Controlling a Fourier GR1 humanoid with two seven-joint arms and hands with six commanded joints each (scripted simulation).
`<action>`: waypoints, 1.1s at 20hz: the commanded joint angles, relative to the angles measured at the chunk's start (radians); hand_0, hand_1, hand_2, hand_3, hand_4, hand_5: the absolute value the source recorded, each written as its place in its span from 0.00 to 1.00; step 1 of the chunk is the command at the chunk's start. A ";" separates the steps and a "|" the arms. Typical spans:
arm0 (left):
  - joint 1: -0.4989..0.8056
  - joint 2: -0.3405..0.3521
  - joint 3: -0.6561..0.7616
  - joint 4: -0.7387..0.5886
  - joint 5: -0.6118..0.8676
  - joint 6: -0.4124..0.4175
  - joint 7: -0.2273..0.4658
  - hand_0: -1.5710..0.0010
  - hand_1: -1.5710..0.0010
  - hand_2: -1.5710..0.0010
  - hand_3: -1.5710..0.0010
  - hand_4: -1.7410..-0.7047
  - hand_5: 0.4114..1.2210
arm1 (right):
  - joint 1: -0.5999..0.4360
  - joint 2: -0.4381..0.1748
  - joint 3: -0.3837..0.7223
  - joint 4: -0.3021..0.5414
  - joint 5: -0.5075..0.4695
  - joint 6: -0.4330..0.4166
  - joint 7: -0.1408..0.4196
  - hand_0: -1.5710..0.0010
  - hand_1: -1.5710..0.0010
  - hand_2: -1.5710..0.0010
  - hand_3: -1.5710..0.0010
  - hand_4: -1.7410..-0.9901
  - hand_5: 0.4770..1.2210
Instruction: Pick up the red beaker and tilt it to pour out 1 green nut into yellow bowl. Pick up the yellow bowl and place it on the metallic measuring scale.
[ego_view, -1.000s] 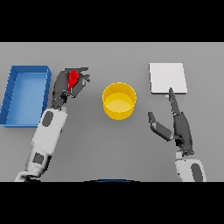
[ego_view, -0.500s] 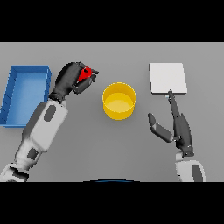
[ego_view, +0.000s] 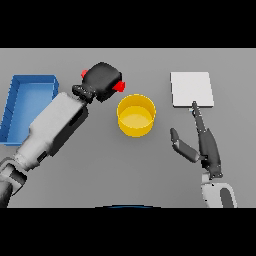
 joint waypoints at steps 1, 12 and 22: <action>-0.028 0.004 -0.028 0.023 -0.024 -0.035 -0.003 0.00 0.00 0.00 0.00 0.09 0.98 | -0.002 0.008 0.008 0.012 0.010 -0.005 -0.007 1.00 1.00 1.00 1.00 0.90 0.28; -0.244 -0.030 -0.292 0.198 -0.288 -0.182 -0.043 0.00 0.00 0.00 0.00 0.02 1.00 | -0.006 0.015 0.010 0.030 -0.008 0.011 -0.017 1.00 1.00 1.00 1.00 0.90 0.29; -0.279 -0.074 -0.424 0.224 -0.437 -0.125 -0.029 0.00 0.00 0.00 0.00 0.00 1.00 | -0.004 0.032 0.007 0.030 -0.013 -0.001 -0.020 1.00 1.00 1.00 1.00 0.90 0.28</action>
